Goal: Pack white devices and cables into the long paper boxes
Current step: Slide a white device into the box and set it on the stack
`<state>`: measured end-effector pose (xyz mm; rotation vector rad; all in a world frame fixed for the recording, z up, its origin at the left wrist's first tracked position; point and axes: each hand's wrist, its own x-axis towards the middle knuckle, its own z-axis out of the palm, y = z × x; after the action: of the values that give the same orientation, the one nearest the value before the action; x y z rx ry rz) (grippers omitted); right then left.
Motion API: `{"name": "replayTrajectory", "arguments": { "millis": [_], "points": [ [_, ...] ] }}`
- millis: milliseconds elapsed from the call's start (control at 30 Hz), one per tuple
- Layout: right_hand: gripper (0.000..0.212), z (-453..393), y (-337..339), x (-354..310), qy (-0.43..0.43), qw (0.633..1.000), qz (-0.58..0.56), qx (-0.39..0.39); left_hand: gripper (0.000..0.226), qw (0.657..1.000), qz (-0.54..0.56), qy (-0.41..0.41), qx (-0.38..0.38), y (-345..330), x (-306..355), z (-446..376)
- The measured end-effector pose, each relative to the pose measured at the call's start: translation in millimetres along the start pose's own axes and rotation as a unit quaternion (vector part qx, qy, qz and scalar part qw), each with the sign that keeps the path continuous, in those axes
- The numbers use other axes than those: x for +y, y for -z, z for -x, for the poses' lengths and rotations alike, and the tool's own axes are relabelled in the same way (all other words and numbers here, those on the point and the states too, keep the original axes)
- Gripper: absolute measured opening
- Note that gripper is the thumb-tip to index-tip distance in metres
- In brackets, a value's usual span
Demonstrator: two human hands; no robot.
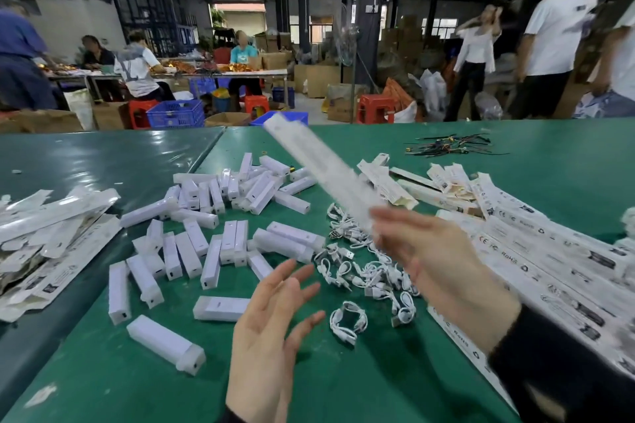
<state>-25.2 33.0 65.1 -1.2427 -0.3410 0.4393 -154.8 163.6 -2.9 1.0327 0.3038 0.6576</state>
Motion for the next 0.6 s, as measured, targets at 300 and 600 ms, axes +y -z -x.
{"name": "replayTrajectory", "arguments": {
  "millis": [300, 600],
  "points": [
    [0.017, 73.9, -11.8, 61.5, -0.246, 0.957, -0.040, -0.148, 0.083, 0.990, 0.127, 0.046, -0.029, 1.0, 7.6, 0.7],
    [0.016, 65.2, 2.1, 61.3, -0.259, 0.946, -0.020, -0.191, 0.073, 0.996, 0.084, 0.034, -0.026, 0.0, 3.5, -2.2]
  ]
}}
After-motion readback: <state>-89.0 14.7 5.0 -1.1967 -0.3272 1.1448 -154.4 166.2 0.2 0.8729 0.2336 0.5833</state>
